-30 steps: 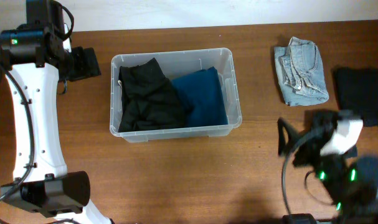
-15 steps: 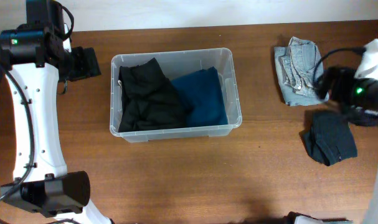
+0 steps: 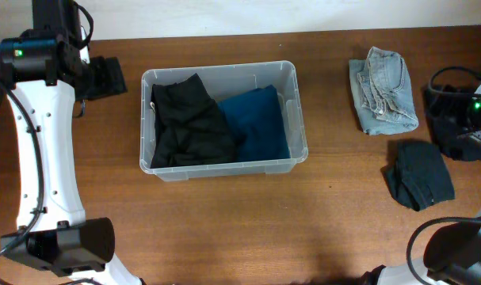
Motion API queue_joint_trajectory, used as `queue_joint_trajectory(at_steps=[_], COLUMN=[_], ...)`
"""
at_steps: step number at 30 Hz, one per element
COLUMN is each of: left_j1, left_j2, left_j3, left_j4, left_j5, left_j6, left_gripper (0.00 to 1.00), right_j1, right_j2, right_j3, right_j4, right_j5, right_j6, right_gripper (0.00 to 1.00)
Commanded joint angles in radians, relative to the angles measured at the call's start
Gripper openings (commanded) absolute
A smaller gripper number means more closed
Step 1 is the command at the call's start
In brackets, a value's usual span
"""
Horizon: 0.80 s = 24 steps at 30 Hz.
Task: Pack container
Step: 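Move the right gripper over the folded light-blue jeans on the right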
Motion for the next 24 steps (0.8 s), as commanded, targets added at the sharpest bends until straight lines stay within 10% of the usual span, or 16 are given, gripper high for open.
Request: queue_joint_trajectory(at_steps=[1, 24], left_j1=[0.034, 0.308], left_j2=[-0.025, -0.024], left_j3=[0.011, 0.011], left_j4=[-0.005, -0.024], left_j5=[-0.121, 0.072], left_j6=[-0.014, -0.095], left_gripper=[0.99, 0.99], right_j1=[-0.010, -0.018], right_j2=[0.002, 0.087], right_j3=[0.018, 0.017], right_j4=[0.013, 0.161], right_j5=[-0.024, -0.154], right_j6=[0.012, -0.003], right_gripper=[0.98, 0.98])
